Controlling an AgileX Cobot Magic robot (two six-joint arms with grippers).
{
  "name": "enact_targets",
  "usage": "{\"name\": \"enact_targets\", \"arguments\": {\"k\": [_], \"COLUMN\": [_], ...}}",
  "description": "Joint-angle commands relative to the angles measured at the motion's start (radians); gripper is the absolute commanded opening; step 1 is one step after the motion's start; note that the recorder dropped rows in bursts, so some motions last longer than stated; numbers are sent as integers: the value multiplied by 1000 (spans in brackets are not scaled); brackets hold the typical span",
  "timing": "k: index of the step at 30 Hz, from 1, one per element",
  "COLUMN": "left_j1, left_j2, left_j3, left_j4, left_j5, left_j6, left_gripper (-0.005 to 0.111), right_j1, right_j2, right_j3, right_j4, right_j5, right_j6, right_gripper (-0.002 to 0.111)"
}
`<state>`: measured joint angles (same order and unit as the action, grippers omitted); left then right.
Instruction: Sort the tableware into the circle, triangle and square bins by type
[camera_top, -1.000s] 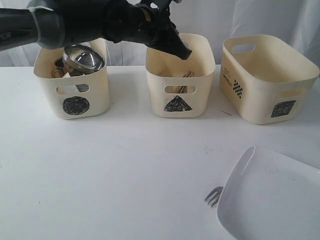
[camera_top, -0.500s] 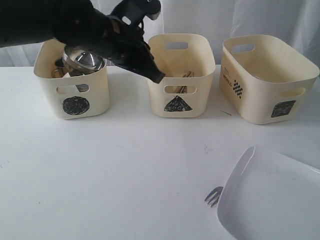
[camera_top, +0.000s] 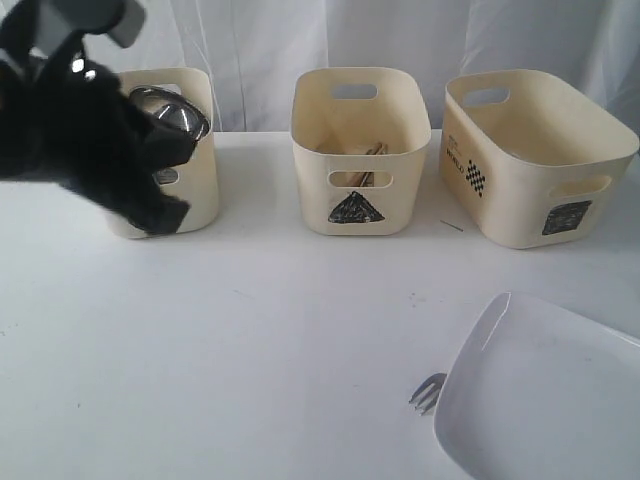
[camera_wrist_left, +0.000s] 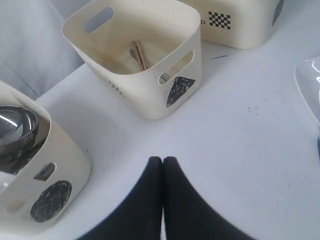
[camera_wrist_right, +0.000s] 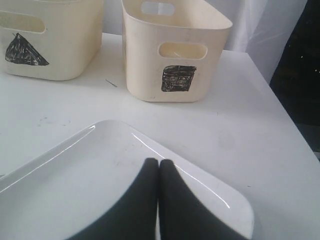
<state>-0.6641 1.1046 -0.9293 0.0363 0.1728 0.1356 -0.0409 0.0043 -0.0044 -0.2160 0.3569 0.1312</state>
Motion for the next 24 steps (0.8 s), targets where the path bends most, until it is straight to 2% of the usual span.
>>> {"name": "enact_targets", "arguments": {"k": [1, 6, 12, 19, 24], "left_j1": [-6, -6, -6, -6, -6], "left_j2": [-219, -425, -611, -709, -712], "left_j3": [146, 269, 347, 359, 359], "left_j4": [-36, -36, -36, -29, -29], "left_j5": [-9, 25, 209, 375, 377], "left_j6": [-29, -57, -62, -115, -110], "left_gripper": [0, 0, 0, 0, 0], "right_j1": [-1, -1, -1, -1, -1], "right_j2": [-4, -4, -4, -4, -4], "right_j3": [4, 4, 4, 4, 4], "right_j4": [-1, -1, -1, -1, -1], "right_j5": [-7, -7, -7, -7, -7], "right_j6": [5, 5, 5, 5, 5], "right_gripper": [0, 0, 0, 0, 0]}}
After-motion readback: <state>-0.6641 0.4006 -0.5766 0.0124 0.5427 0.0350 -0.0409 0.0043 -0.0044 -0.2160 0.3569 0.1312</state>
